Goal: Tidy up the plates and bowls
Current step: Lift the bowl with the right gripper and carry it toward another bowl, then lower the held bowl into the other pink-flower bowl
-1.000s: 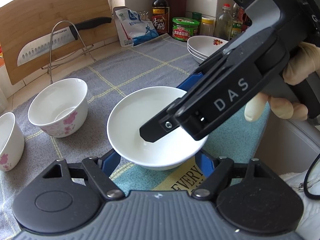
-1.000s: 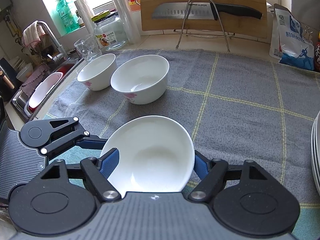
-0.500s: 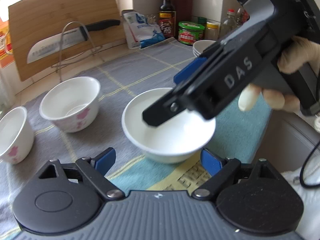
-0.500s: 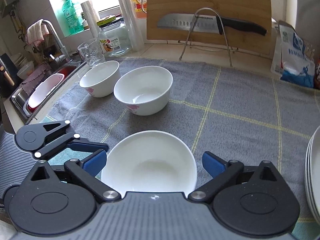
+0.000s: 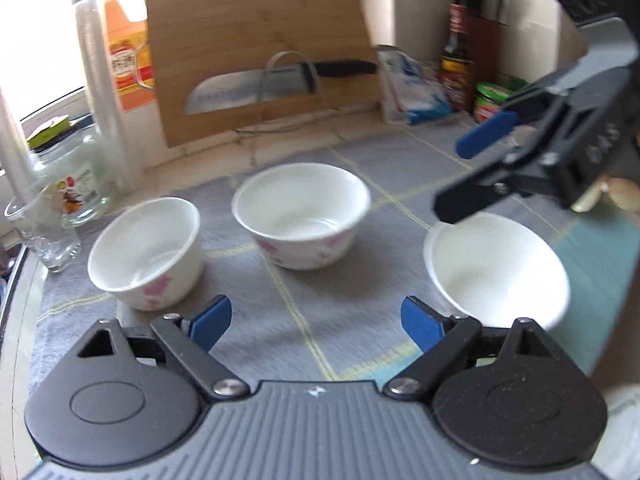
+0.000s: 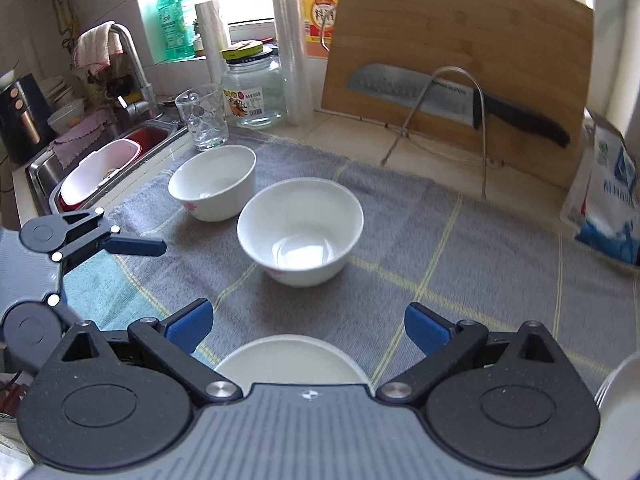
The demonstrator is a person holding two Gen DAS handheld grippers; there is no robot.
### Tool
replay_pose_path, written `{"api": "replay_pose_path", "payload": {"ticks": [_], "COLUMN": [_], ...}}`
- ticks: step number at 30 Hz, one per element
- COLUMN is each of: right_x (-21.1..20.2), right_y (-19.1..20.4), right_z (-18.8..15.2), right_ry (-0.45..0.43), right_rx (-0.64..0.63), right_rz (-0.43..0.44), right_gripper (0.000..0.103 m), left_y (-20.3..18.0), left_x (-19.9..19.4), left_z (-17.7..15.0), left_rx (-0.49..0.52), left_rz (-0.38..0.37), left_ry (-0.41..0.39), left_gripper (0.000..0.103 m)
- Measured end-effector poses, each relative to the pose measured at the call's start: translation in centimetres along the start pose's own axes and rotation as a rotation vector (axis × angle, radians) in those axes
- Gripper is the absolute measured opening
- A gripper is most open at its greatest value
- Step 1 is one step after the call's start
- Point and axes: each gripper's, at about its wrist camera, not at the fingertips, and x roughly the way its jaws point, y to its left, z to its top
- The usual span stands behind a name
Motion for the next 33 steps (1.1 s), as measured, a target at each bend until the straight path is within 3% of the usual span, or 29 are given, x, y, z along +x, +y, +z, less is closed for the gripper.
{"api": "replay_pose_path", "payload": {"ticks": [16,27,33], "right_x": [5.2,9.6,10.8], "right_y": [-1.9,-2.7,-3.0], "right_z": [4.3,5.8,6.4], "right_ry": [0.061,0.112,0.127], "right_rx": [-0.064,-0.072,-0.074], "right_rz": [0.077,0.134,0.147], "right_gripper": [0.103,0.102,0.096], "left_y": [-0.1,0.0,0.1], "left_x": [5.2,6.8,7.1], "left_z": [2.4,3.7,3.7], "left_rx": [-0.002,-0.007,0.002], "left_rz": [0.036,0.03,0.035], "left_ry": [-0.011,-0.007,-0.005], "left_gripper": [0.091,0.09,0.088]}}
